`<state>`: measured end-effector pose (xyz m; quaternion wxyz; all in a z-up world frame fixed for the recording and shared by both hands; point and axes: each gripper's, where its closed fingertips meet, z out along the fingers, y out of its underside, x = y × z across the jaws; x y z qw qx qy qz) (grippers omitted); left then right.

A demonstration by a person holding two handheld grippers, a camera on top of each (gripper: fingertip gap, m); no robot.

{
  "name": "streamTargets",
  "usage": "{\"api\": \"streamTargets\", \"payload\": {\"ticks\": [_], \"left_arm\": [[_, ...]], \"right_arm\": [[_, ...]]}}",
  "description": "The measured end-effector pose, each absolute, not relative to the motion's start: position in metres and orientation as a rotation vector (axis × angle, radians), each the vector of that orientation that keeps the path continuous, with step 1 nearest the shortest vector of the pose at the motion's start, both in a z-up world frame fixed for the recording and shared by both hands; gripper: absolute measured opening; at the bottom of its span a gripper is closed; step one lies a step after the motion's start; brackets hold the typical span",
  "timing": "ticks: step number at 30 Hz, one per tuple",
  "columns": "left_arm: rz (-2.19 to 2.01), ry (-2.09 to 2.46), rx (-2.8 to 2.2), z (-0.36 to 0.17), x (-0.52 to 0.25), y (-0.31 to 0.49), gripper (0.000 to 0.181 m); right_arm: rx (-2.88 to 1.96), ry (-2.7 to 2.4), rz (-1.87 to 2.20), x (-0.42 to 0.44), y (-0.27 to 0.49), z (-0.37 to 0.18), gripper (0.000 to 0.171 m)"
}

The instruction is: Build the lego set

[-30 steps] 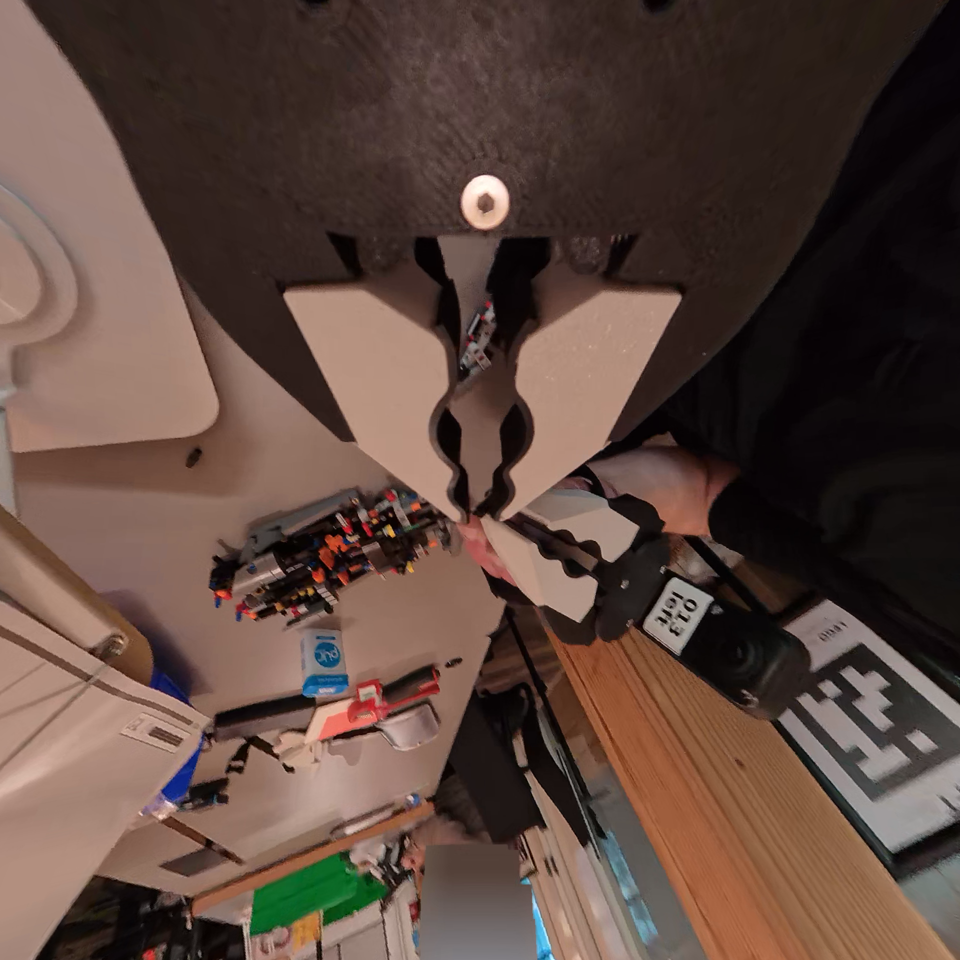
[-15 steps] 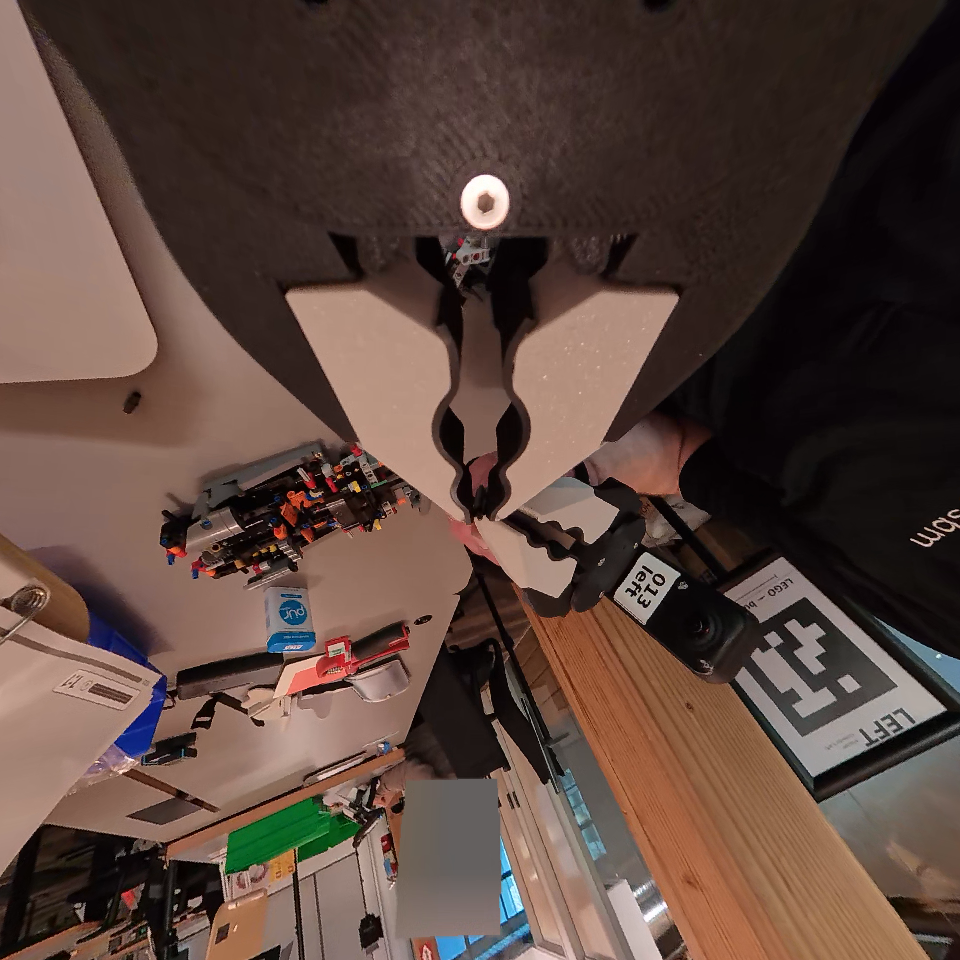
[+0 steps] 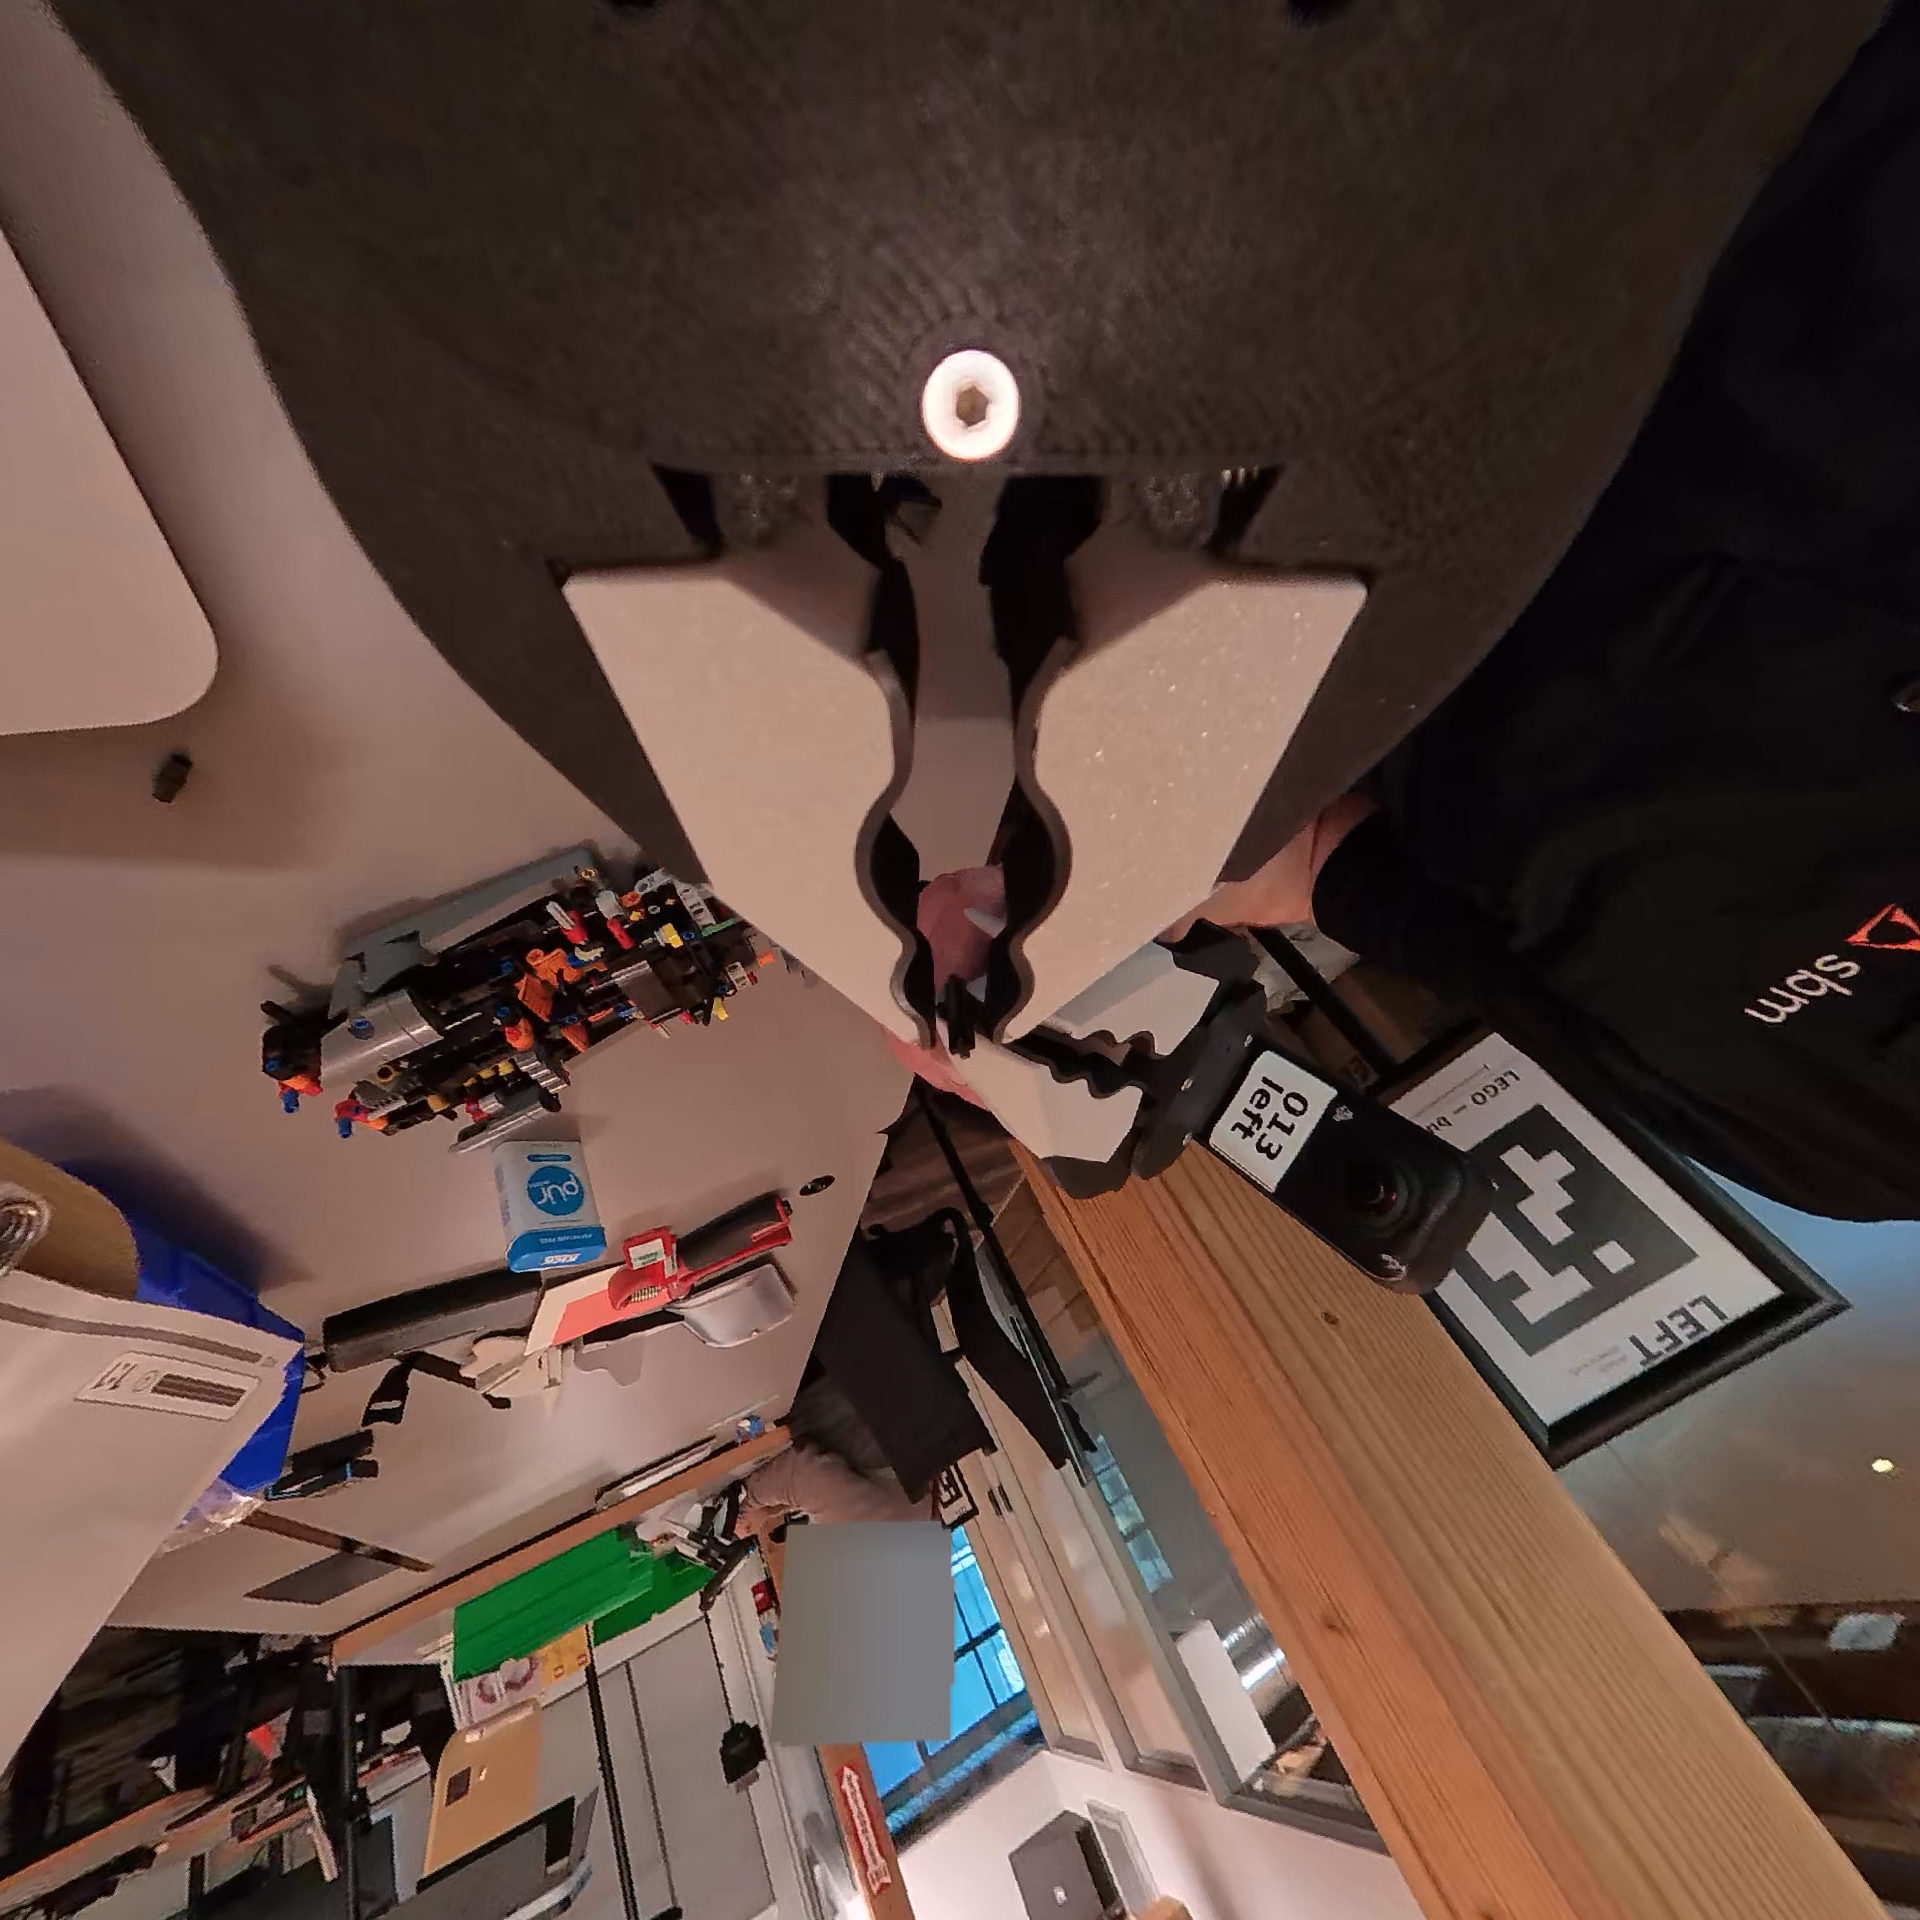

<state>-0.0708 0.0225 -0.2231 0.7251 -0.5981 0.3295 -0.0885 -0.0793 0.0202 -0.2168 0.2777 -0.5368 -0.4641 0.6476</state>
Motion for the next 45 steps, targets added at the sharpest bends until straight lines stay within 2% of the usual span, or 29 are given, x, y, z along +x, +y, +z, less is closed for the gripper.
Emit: {"api": "streamTargets", "payload": {"ticks": [2,10,15,21,26,31,45], "left_arm": [[-0.193,0.727,-1.318,-0.223,-0.07,0.023,0.0],[-0.214,0.707,-1.326,-0.222,-0.071,0.021,0.003],[-0.162,0.66,-1.364,-0.219,-0.09,0.014,0.04],[-0.153,0.73,-1.612,-0.276,-0.105,-0.003,0.054],[-0.179,0.799,-1.836,-0.339,-0.097,-0.014,0.056],[-0.128,0.873,-1.954,-0.377,-0.095,-0.015,0.058],[-0.189,0.919,-2.008,-0.398,-0.088,-0.026,0.054]], "right_arm": [[-1.43,-1.251,1.728,-0.079,0.02,-0.216,0.001],[-1.417,-1.262,1.702,-0.08,0.019,-0.216,0.001],[-1.422,-1.245,1.631,-0.073,0.027,-0.215,0.001],[-1.473,-1.27,1.564,-0.063,0.026,-0.24,0.001],[-1.54,-1.306,1.462,-0.059,0.02,-0.271,0.002],[-1.601,-1.287,1.481,-0.058,0.004,-0.295,0.001],[-1.743,-1.251,1.334,-0.058,-0.019,-0.342,0.001]]}}
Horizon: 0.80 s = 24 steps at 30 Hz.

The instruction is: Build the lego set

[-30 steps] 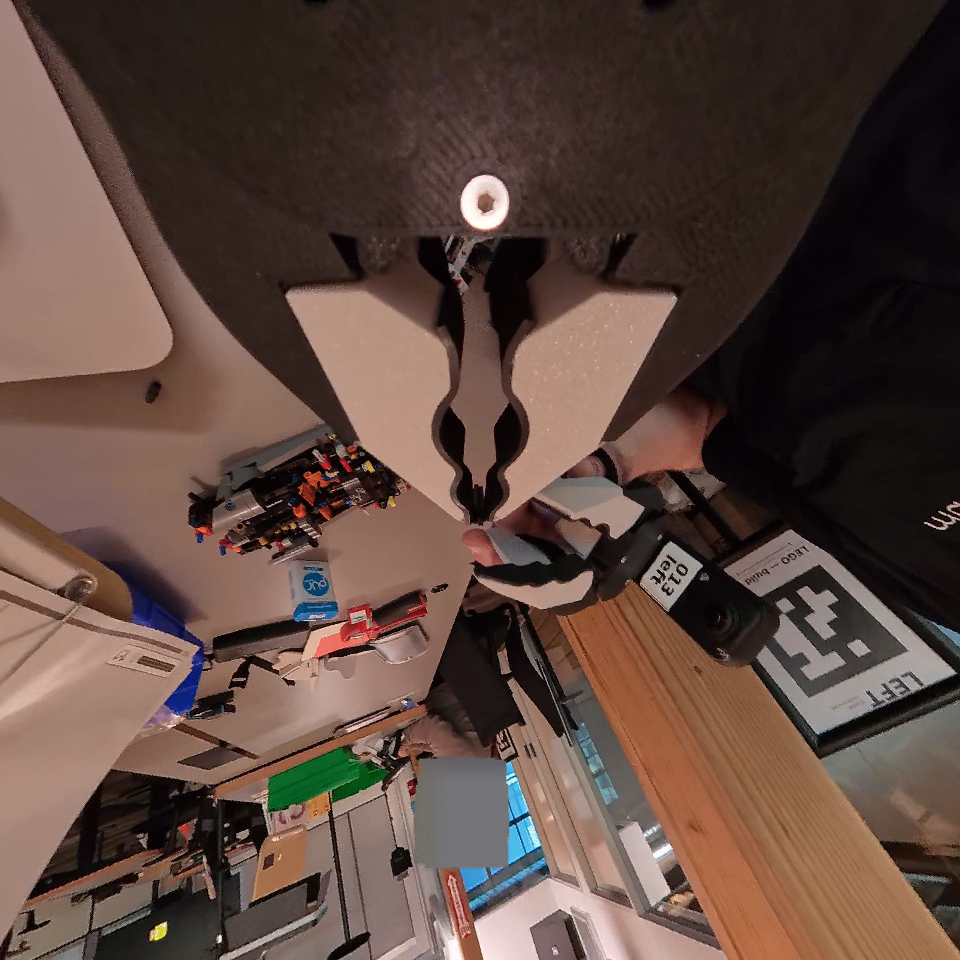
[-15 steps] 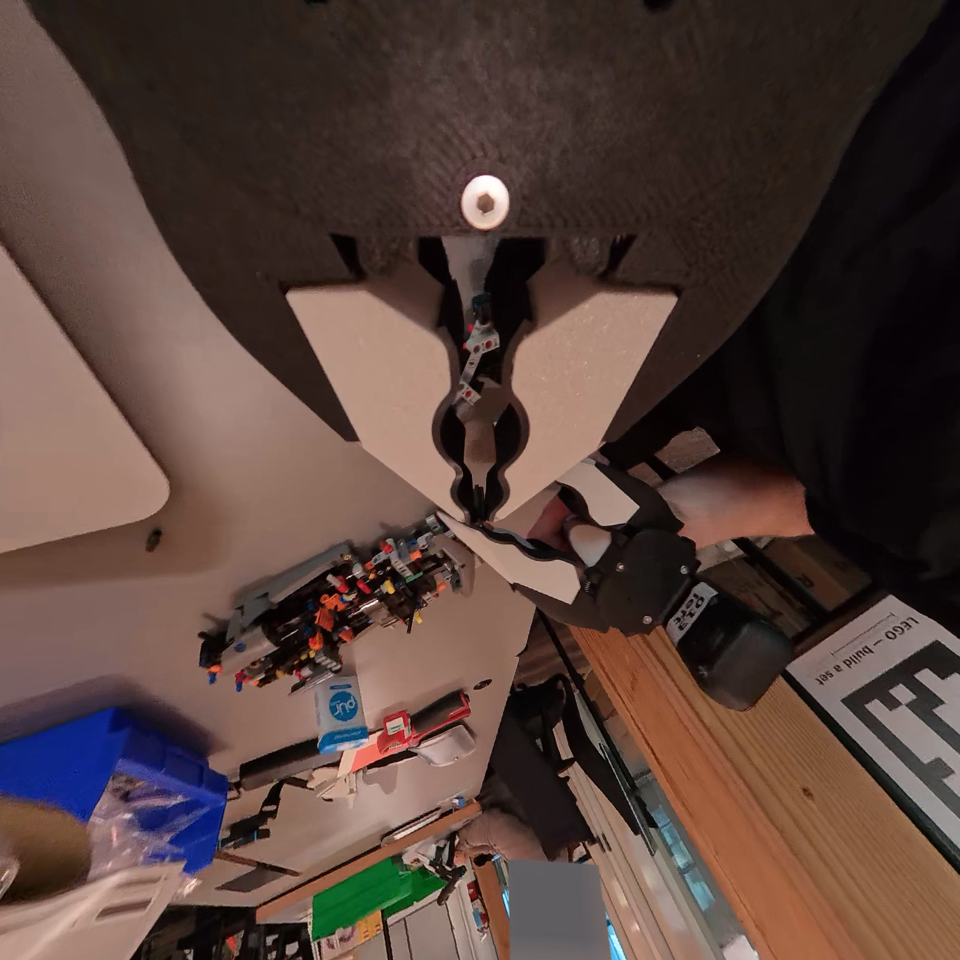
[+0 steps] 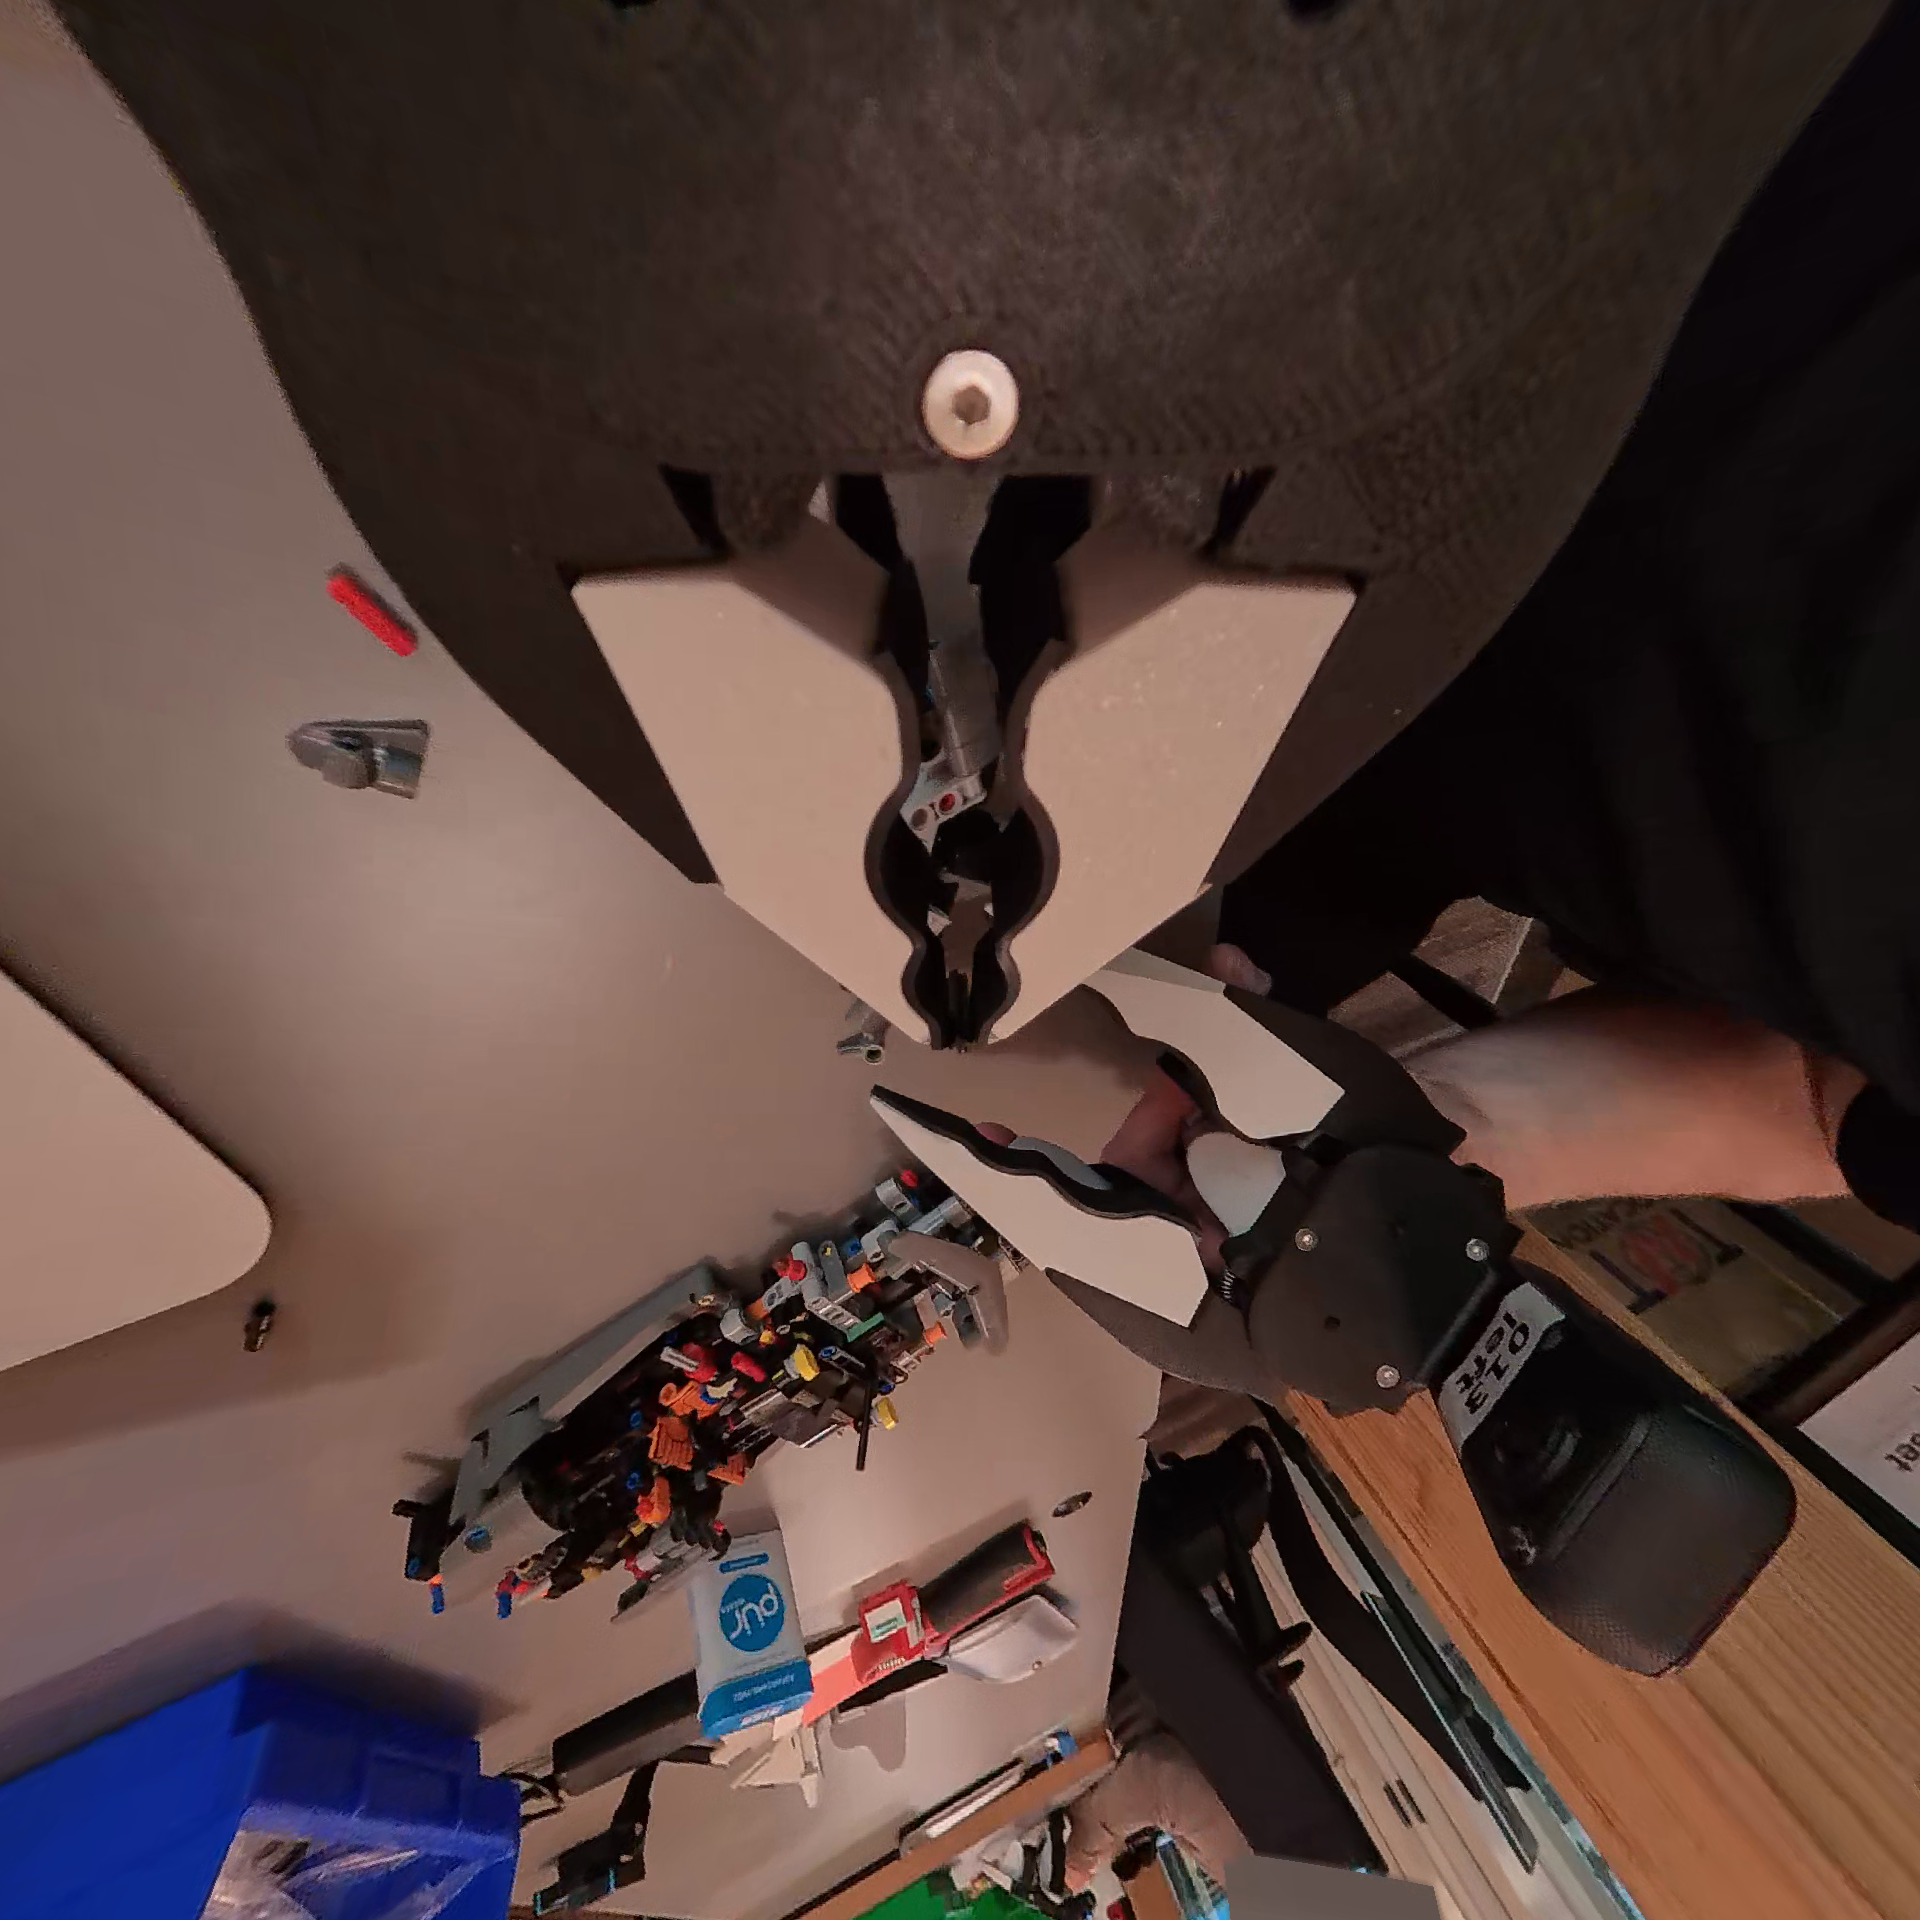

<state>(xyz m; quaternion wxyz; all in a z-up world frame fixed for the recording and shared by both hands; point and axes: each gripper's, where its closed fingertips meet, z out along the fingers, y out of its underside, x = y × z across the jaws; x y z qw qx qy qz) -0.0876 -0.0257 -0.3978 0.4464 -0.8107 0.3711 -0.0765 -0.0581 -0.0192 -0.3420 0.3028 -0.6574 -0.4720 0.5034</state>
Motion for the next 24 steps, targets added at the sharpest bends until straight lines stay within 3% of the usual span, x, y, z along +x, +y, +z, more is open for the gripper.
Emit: {"api": "streamTargets", "payload": {"ticks": [8,17,24], "left_arm": [[-0.212,1.007,-2.01,-0.412,-0.088,-0.024,0.056],[-0.184,1.018,-1.992,-0.416,-0.086,-0.024,0.036],[-0.168,1.031,-1.983,-0.416,-0.077,-0.027,0.031]], "right_arm": [[-1.785,-1.228,1.374,-0.07,-0.032,-0.358,0.001],[-1.834,-1.262,1.372,-0.078,-0.036,-0.378,0.001],[-1.832,-1.247,1.408,-0.078,-0.036,-0.376,0.0]]}}
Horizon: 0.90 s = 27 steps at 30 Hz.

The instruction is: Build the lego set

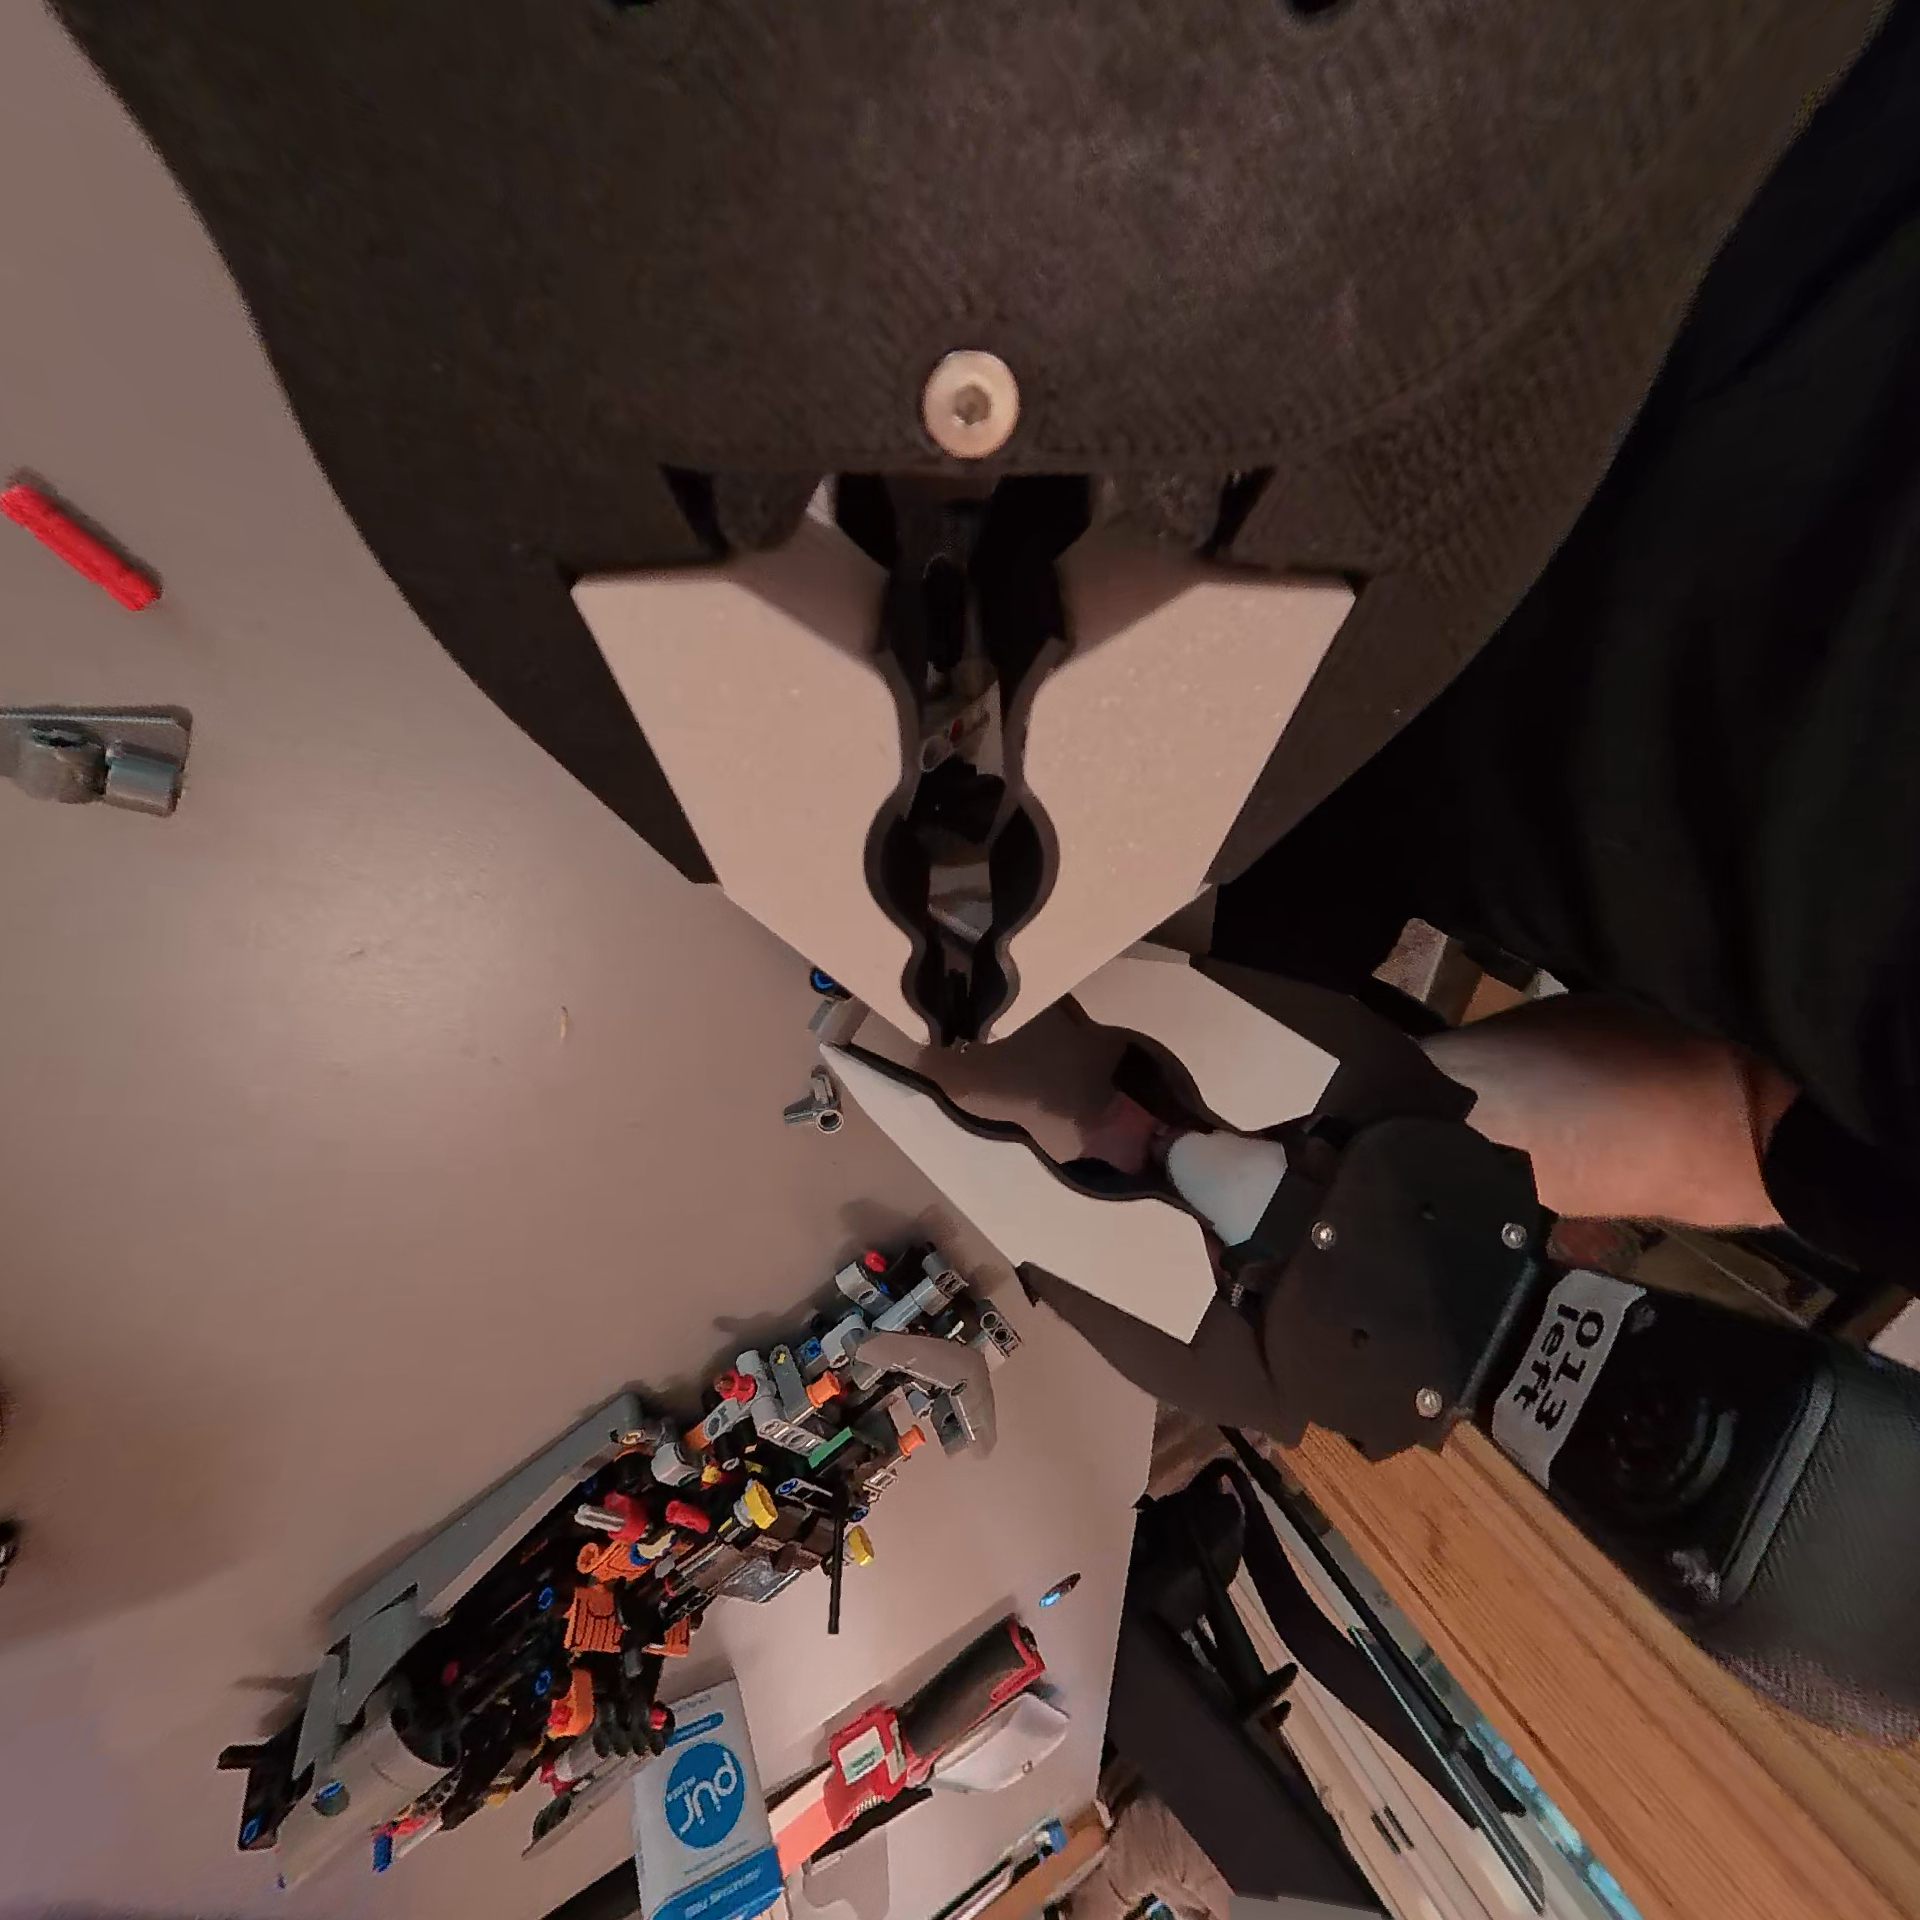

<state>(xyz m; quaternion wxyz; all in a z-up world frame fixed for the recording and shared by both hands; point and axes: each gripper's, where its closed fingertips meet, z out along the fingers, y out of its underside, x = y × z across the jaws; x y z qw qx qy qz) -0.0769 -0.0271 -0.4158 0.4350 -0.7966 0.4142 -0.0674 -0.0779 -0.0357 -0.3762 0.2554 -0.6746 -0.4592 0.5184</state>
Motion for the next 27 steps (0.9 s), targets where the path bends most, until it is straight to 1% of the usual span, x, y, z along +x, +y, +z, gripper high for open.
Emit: {"api": "streamTargets", "payload": {"ticks": [4,6,8,10,13,18,22,27], "left_arm": [[-0.176,1.013,-1.987,-0.412,-0.078,-0.027,0.031],[-0.186,1.004,-1.978,-0.407,-0.08,-0.024,0.032],[-0.215,1.014,-1.983,-0.406,-0.08,-0.022,0.038],[-0.248,1.043,-1.999,-0.409,-0.078,-0.022,0.049],[-0.261,1.041,-2.006,-0.41,-0.079,-0.018,0.052],[-0.356,1.031,-2.032,-0.413,-0.074,-0.018,0.048],[-0.409,1.027,-2.037,-0.415,-0.072,-0.016,0.041],[-0.419,1.049,-2.024,-0.415,-0.069,-0.014,0.04]], "right_arm": [[-1.821,-1.164,1.504,-0.073,-0.029,-0.368,0.0],[-1.827,-1.157,1.481,-0.069,-0.023,-0.368,0.0],[-1.821,-1.165,1.453,-0.066,-0.016,-0.366,0.0],[-1.808,-1.191,1.413,-0.066,-0.011,-0.364,0.001],[-1.79,-1.292,1.311,-0.069,-0.008,-0.367,0.001],[-1.788,-1.415,1.243,-0.074,-0.01,-0.375,0.001],[-1.796,-1.486,1.198,-0.073,-0.011,-0.382,0.001],[-1.804,-1.526,1.17,-0.07,-0.01,-0.385,0.001]]}}
